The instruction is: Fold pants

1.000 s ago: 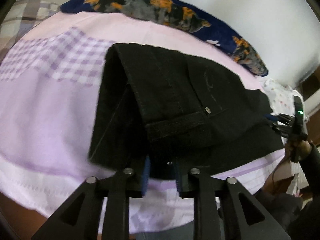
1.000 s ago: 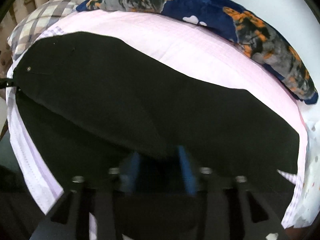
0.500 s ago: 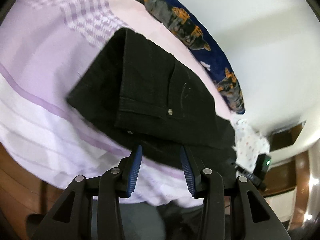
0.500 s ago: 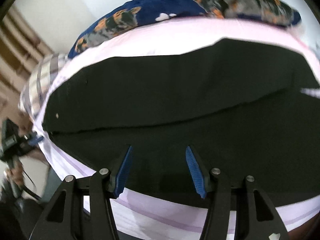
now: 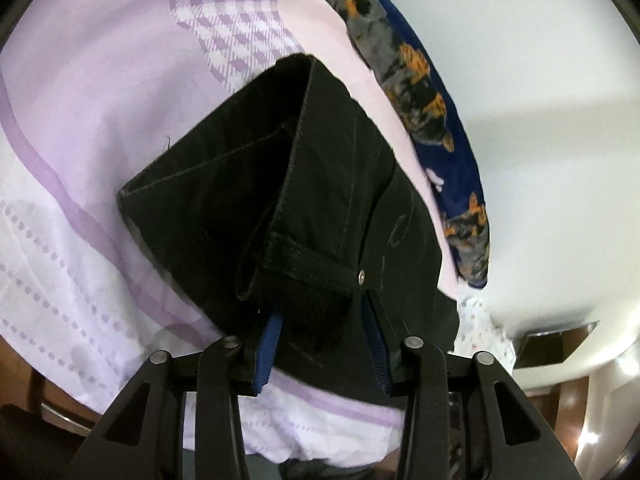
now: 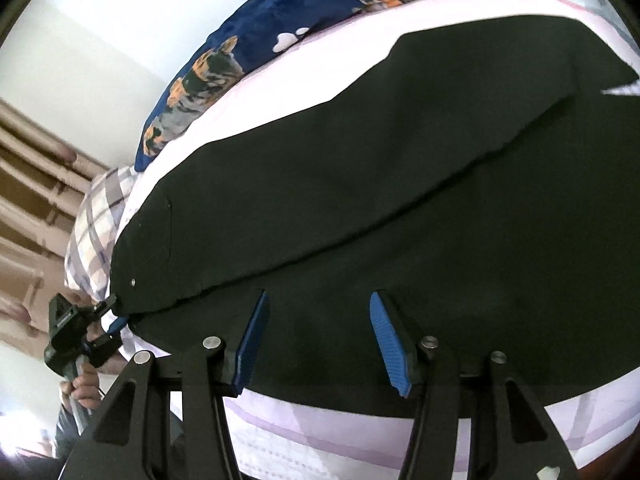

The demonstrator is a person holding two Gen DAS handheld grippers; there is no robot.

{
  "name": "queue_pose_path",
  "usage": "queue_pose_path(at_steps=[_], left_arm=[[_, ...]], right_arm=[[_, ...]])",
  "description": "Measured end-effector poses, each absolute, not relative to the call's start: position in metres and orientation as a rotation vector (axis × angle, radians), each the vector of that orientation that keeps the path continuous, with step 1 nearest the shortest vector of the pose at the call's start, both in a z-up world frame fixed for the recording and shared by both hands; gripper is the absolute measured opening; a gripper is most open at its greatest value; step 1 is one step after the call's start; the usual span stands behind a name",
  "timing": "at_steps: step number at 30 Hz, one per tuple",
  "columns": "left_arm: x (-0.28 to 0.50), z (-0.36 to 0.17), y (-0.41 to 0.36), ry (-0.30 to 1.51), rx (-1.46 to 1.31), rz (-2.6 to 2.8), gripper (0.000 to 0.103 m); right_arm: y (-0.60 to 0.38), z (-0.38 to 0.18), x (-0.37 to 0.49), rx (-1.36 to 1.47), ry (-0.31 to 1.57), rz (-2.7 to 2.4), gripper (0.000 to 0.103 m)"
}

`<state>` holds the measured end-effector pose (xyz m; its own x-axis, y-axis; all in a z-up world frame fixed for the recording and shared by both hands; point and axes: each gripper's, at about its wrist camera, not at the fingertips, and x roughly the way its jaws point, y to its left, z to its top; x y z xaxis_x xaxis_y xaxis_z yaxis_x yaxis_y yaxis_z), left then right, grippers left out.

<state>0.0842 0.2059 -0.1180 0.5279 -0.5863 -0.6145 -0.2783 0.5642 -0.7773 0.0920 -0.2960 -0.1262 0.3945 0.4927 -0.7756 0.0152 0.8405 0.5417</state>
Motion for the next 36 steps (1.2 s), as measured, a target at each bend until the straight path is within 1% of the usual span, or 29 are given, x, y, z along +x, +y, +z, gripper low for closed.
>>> queue_pose_path(at_steps=[1, 4, 9, 14, 16, 17, 18, 20, 21, 24, 27, 30, 33, 36], left_arm=[[0.084, -0.114, 0.206, 1.017, -0.980, -0.215, 0.023], [0.084, -0.108, 0.206, 0.989, -0.963, -0.210, 0.016], [0.086, -0.094, 0.210, 0.962, -0.933, -0.209, 0.016], [0.093, -0.091, 0.211, 0.977, -0.923, -0.207, 0.016], [0.094, -0.091, 0.210, 0.988, -0.908, -0.200, 0.016], [0.094, -0.092, 0.210, 0.994, -0.902, -0.197, 0.016], [0.094, -0.093, 0.210, 1.002, -0.897, -0.192, 0.016], [0.094, -0.096, 0.211, 1.017, -0.885, -0.187, 0.016], [0.095, -0.097, 0.211, 1.024, -0.879, -0.186, 0.016], [0.100, -0.099, 0.209, 1.058, -0.823, -0.187, 0.016], [0.105, -0.098, 0.210, 1.080, -0.763, -0.206, 0.016], [0.110, -0.096, 0.214, 1.110, -0.710, -0.246, 0.016], [0.112, -0.093, 0.216, 1.143, -0.613, -0.270, 0.016], [0.113, -0.095, 0.220, 1.177, -0.549, -0.279, 0.016]], right_arm=[[-0.297, -0.128, 0.092, 0.537, 1.130, 0.317, 0.050], [-0.301, -0.134, 0.095, 0.628, 1.110, 0.311, 0.050], [-0.305, -0.140, 0.107, 0.755, 1.073, 0.302, 0.050], [-0.317, -0.141, 0.129, 0.841, 1.025, 0.256, 0.050], [-0.327, -0.141, 0.138, 0.861, 1.010, 0.221, 0.043], [-0.334, -0.142, 0.142, 0.874, 1.005, 0.203, 0.036], [-0.340, -0.144, 0.146, 0.884, 1.003, 0.186, 0.026], [-0.352, -0.147, 0.152, 0.888, 1.010, 0.141, 0.012], [-0.356, -0.147, 0.153, 0.881, 1.009, 0.127, 0.008], [-0.355, -0.134, 0.151, 0.810, 1.006, 0.115, 0.005], [-0.342, -0.097, 0.135, 0.643, 0.972, 0.103, 0.005], [-0.335, -0.069, 0.112, 0.556, 0.967, 0.102, 0.004], [-0.327, -0.060, 0.091, 0.525, 1.000, 0.104, 0.004], [-0.316, -0.065, 0.068, 0.483, 1.059, 0.099, 0.004]])
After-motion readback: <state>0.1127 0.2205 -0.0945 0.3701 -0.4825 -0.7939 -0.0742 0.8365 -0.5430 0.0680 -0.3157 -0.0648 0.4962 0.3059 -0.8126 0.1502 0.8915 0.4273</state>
